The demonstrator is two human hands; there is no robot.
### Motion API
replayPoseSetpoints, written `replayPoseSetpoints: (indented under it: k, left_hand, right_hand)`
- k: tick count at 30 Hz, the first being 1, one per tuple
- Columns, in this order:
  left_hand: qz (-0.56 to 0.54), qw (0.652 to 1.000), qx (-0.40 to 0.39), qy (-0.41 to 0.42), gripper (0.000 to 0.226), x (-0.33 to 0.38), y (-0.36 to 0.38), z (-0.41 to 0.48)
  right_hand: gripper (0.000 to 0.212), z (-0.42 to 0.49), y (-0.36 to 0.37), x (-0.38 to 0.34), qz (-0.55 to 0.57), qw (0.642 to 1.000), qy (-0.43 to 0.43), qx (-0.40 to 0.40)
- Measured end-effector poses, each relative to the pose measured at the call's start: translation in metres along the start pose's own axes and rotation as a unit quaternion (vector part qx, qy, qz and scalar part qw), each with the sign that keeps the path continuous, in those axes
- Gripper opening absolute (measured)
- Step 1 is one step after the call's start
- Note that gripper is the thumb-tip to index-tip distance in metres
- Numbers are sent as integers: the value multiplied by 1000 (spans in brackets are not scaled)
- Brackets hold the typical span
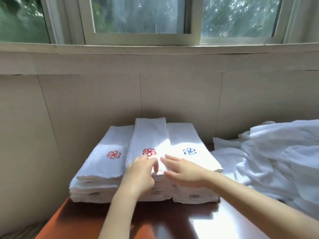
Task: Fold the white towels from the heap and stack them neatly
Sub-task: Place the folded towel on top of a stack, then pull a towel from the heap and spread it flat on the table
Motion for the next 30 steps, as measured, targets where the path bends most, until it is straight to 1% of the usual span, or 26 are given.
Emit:
replayPoseSetpoints:
  k: [1,2,3,5,7,9,13,16,19,20,22,23,25,26,27,28,30]
  left_hand:
    - [23,1000,-6,-4,35,6,5,-5]
    - [22,1000,-19,-11,34,11,10,-9]
    - [3,999,-42,-19,35,16,13,-14]
    - [-32,995,-88,-25,39,32,18,-24]
    - [-35,993,-114,-19,43,52,22,-35]
    - [-43,991,-130,-14,46,73,29,-42]
    - [-52,985,-162,36,37,130,48,-40]
    - [-53,978,-185,85,34,188,73,-28]
    - [-71,968,-197,137,37,251,111,-12]
    - [-83,966,-193,152,43,272,124,-6]
    - [-86,966,-166,178,59,309,150,9]
    - [-74,969,-149,182,66,326,161,17]
    - [-38,976,-128,172,73,351,182,29]
    - [-19,978,-126,163,70,360,192,34]
    - [-2,979,-129,157,62,365,203,37]
    - [10,979,-132,157,49,367,214,38]
    - [15,977,-139,163,28,362,228,36]
  right_hand:
    - [61,-18,0,-2,-10,1000,-23,5]
    - [61,-35,-1,-2,-3,999,-39,10]
    - [54,-51,-2,-2,12,999,-46,13]
    - [33,-81,-9,4,23,998,-45,22]
    - [25,-113,-18,19,10,999,-26,39]
    - [23,-146,-28,45,11,998,25,61]
    - [22,-219,-52,121,17,980,165,111]
    - [22,-275,-77,174,20,948,264,174]
    - [25,-322,-94,221,-33,911,352,213]
    - [29,-333,-95,234,-49,905,367,209]
    - [37,-349,-93,255,-84,910,370,169]
    - [36,-354,-89,263,-98,915,365,138]
    - [25,-358,-74,275,-107,924,359,74]
    - [20,-359,-64,278,-112,926,355,54]
    - [18,-360,-54,278,-119,927,350,57]
    - [18,-361,-46,279,-125,927,345,76]
    - [12,-362,-35,275,-111,919,347,149]
Point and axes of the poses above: each hand's wrist, its own z-axis towards the middle knuckle, its own y-axis out of the palm, x = y × z, the point moved 2 cm from there along z, towards the middle knuckle, and after that the axes turned 10 degrees about -z, right-handed, at the moved point
